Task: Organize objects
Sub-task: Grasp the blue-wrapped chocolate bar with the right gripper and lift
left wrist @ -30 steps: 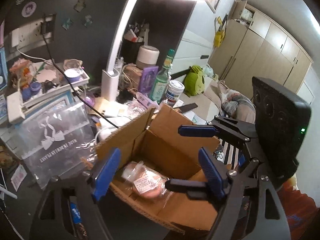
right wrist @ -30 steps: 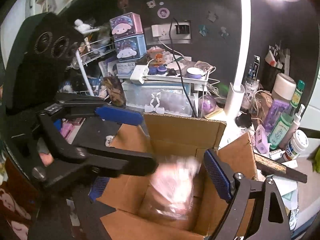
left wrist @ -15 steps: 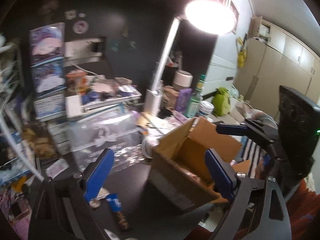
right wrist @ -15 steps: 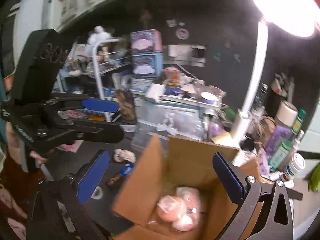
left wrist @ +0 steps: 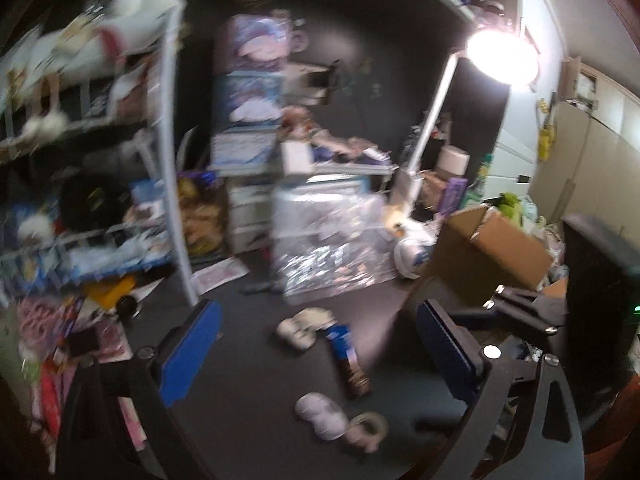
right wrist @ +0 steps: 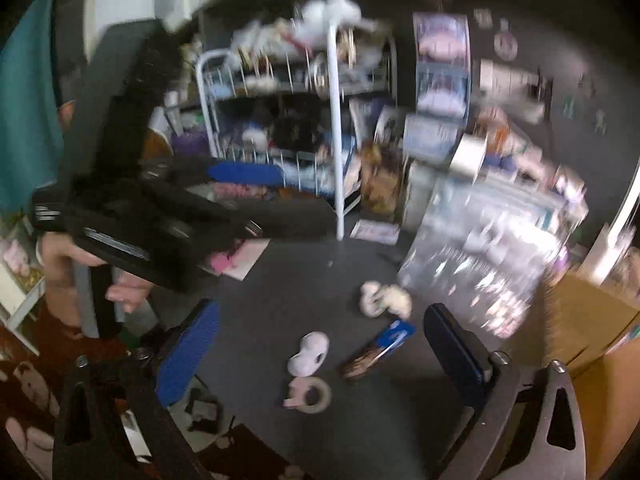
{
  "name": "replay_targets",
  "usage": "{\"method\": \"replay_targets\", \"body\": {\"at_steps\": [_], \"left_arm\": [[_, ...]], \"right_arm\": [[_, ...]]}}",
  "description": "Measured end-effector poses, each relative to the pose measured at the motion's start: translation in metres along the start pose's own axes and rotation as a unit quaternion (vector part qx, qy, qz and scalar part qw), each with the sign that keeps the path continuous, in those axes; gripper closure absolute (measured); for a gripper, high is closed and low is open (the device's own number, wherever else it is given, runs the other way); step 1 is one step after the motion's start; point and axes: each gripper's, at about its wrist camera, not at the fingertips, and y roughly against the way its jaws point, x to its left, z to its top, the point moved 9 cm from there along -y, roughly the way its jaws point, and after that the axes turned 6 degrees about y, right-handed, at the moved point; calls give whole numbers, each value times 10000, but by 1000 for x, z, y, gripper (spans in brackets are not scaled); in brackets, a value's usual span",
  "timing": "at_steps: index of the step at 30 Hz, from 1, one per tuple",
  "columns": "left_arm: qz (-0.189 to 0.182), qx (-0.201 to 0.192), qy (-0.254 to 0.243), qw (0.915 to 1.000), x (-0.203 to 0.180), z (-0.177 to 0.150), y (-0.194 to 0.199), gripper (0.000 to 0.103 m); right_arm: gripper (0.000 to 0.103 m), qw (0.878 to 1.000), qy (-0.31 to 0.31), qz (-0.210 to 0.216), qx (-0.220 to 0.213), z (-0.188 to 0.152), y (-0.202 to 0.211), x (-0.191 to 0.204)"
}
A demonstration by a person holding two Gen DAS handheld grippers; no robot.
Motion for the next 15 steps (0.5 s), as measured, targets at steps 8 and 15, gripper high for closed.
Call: {"method": "replay_targets", "body": {"at_steps": [8, 15], "left_arm": [[45, 112, 294, 9995, 38, -37, 2, 6], [-9, 110, 393, 9992, 43, -42, 0, 6]], "right_arm": [[55, 9850, -1068, -830, 1071, -75, -98, -48], [66, 9787, -1024, -1252, 1261, -80, -121, -62]]}}
